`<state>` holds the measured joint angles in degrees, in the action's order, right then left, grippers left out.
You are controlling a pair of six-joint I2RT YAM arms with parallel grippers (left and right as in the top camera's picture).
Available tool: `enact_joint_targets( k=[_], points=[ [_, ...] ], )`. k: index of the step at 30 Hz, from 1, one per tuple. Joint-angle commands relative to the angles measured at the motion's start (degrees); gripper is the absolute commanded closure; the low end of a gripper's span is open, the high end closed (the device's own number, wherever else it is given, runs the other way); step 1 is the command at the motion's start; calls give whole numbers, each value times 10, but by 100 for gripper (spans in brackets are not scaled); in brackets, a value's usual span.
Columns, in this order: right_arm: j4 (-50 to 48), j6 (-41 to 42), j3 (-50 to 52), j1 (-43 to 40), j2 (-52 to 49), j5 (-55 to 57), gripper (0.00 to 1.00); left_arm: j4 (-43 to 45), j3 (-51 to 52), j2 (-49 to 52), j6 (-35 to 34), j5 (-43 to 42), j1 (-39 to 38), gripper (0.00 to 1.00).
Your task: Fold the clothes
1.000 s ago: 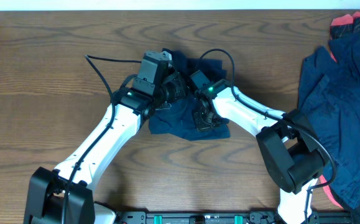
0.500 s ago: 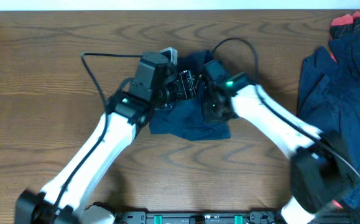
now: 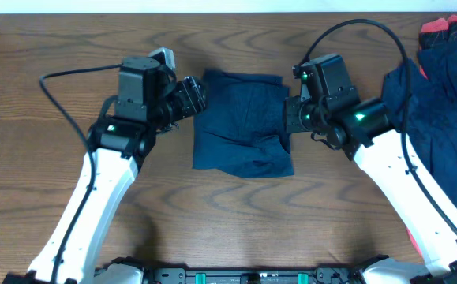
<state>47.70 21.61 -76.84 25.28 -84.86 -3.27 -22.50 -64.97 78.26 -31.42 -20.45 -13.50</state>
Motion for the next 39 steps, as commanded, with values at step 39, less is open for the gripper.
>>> enact_joint_targets(
  k=[39],
  points=[
    [83, 19, 2, 2, -287, 78, 99, -354, 10, 285, 55, -44, -94, 70]
  ],
)
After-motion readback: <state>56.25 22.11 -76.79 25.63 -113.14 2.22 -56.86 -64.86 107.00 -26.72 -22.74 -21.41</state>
